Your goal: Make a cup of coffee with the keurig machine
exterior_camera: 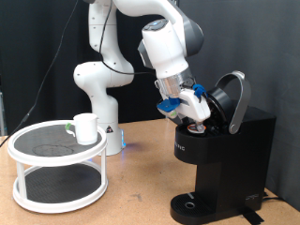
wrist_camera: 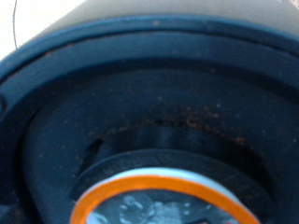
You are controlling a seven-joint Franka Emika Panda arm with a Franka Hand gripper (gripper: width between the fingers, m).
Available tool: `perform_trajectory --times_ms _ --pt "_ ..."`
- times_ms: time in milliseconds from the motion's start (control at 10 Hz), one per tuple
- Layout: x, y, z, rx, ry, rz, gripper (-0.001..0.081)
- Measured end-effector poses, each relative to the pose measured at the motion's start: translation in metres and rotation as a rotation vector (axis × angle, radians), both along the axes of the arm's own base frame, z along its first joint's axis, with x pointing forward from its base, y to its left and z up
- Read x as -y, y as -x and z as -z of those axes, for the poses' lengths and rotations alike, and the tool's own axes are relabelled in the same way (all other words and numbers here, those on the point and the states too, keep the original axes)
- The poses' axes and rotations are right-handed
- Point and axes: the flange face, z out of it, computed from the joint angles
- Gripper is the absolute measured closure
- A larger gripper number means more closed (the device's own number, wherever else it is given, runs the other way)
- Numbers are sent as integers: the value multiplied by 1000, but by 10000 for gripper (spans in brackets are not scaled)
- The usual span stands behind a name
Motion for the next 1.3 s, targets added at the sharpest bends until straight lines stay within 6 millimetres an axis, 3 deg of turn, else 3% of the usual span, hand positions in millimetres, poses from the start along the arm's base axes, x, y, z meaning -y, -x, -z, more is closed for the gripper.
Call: perform_trajectory --times_ms 100,300,600,900,1300 --pt "0 0 0 -1 -6 4 97" --pt "0 0 -5 16 -47 1 79" --pt "7 9 -33 58 -102 -21 72" --pt "8 7 -37 78 -179 10 72" --pt "23 12 -90 141 -321 44 72"
